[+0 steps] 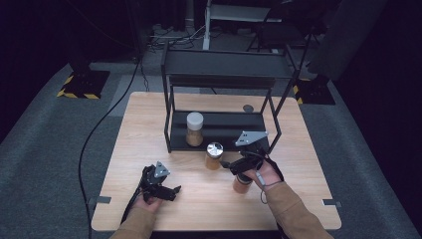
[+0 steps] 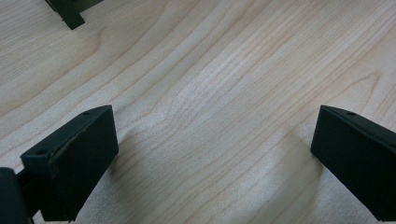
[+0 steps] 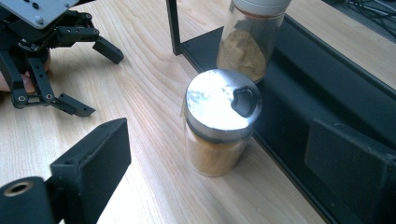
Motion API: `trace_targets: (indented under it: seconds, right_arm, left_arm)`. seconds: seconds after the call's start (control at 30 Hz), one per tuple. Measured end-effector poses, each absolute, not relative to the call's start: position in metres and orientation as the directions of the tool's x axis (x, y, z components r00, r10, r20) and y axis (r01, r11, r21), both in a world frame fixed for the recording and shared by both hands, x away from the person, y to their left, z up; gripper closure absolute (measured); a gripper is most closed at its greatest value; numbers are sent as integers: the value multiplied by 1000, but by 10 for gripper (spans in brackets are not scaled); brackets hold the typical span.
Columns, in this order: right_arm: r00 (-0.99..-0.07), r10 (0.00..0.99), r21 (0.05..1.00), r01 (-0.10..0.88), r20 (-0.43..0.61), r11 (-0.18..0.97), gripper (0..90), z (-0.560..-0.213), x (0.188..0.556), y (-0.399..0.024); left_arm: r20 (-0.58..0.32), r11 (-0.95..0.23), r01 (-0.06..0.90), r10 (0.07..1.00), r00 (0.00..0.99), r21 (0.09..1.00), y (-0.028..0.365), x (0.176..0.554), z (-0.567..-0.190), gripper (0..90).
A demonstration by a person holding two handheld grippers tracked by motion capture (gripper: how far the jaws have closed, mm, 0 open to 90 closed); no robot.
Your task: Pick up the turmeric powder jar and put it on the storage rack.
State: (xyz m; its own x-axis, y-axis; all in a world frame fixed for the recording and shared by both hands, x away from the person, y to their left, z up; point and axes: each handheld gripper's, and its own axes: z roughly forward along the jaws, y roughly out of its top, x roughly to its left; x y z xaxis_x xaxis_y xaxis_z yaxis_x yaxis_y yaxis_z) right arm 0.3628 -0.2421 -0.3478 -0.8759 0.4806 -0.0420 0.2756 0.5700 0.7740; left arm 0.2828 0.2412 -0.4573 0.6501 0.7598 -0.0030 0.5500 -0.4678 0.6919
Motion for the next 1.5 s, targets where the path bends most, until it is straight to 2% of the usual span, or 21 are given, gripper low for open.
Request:
trace_targets:
  seconds: [0.5, 0.7, 1.0, 1.2, 1.5]
  right_arm:
    - [-879, 472, 734, 281, -62, 619, 63, -340, 379, -210]
    - [-879, 471, 686, 299, -72, 663, 78, -341, 390, -195]
    - [-880, 473, 658, 334, -39, 675, 71, -347, 411, -188]
    - [-881, 472, 639, 339, -42, 690, 86, -348, 416, -182]
    - [-890, 455, 599, 352, -24, 720, 154, -346, 426, -173]
  left_arm:
    - [-3, -468, 550, 760, 650, 692, 241, 283, -457, 2]
    - [-3, -468, 550, 760, 650, 692, 241, 283, -457, 2]
    - [-3, -468, 551, 760, 650, 691, 241, 283, -457, 2]
    - [-3, -467, 551, 760, 649, 692, 241, 283, -457, 3]
    - [-3, -467, 550, 761, 649, 692, 241, 283, -457, 2]
